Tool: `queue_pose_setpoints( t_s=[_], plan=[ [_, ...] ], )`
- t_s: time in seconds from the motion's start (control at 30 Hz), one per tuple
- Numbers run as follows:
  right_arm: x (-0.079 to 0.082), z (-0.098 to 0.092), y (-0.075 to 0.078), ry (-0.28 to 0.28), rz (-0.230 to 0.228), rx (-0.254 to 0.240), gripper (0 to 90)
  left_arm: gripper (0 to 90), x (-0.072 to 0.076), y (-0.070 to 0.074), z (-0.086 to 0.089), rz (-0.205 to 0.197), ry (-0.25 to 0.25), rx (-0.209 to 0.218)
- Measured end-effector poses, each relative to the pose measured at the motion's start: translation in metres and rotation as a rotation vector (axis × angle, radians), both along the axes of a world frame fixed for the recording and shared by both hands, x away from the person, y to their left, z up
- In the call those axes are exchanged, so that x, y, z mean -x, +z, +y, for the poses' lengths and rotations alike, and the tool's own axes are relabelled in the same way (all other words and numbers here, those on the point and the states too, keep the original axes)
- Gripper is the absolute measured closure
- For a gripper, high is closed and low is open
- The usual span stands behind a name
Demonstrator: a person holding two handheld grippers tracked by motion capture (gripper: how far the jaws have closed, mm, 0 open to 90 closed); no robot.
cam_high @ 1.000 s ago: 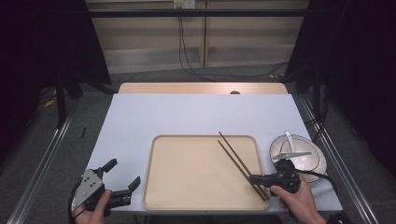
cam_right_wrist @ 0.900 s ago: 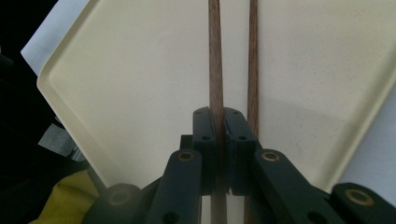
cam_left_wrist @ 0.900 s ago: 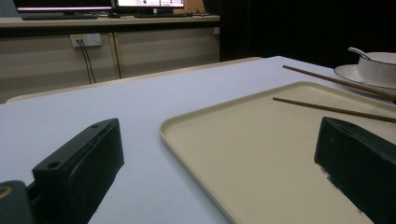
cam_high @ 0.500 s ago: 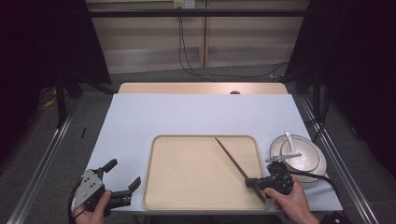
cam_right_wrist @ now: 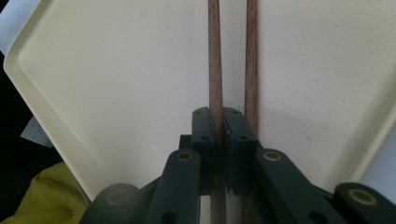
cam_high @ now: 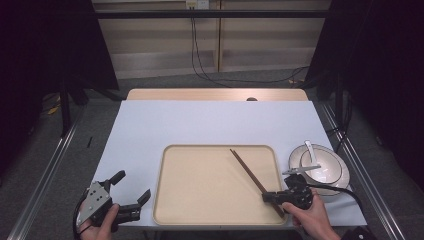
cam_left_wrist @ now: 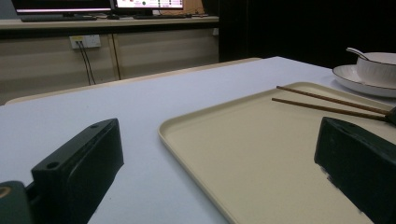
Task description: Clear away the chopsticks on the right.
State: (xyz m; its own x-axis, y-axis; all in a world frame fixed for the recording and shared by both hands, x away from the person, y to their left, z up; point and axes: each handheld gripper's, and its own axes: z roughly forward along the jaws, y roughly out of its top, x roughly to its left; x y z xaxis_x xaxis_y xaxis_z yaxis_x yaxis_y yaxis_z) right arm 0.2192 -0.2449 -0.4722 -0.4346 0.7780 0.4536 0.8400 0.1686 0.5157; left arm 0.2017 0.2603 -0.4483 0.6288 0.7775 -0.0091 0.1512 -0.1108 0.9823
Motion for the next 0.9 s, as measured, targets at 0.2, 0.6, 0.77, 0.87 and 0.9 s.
queue_pose_setpoints(
  t_s=[0.2, 0.6, 0.77, 0.87, 0.9],
  plan=[
    [-0.0003, -0.0001, 0.0000, 0.004, -0.001, 0.001, 84.0, 1.1, 0.0001, -0.0002, -0.0001, 0.002, -0.001, 0.000],
    [0.0000, -0.0003, 0.0001, 0.011, 0.001, -0.007, 81.1, 1.2, 0.0005, 0.0002, 0.0005, -0.001, 0.002, -0.001],
    [0.0003, -0.0007, 0.0004, 0.017, -0.001, 0.000, 81.6, 1.2, 0.0004, 0.0002, 0.0005, 0.000, 0.002, 0.000],
    [0.0012, -0.0005, 0.0007, 0.027, -0.006, -0.010, 77.0, 1.2, 0.0004, 0.0001, 0.0007, 0.000, 0.003, 0.000],
    [0.0016, -0.0009, 0.0009, 0.031, -0.014, -0.008, 73.7, 1.1, 0.0003, 0.0002, 0.0007, -0.001, 0.001, -0.001]
  ],
)
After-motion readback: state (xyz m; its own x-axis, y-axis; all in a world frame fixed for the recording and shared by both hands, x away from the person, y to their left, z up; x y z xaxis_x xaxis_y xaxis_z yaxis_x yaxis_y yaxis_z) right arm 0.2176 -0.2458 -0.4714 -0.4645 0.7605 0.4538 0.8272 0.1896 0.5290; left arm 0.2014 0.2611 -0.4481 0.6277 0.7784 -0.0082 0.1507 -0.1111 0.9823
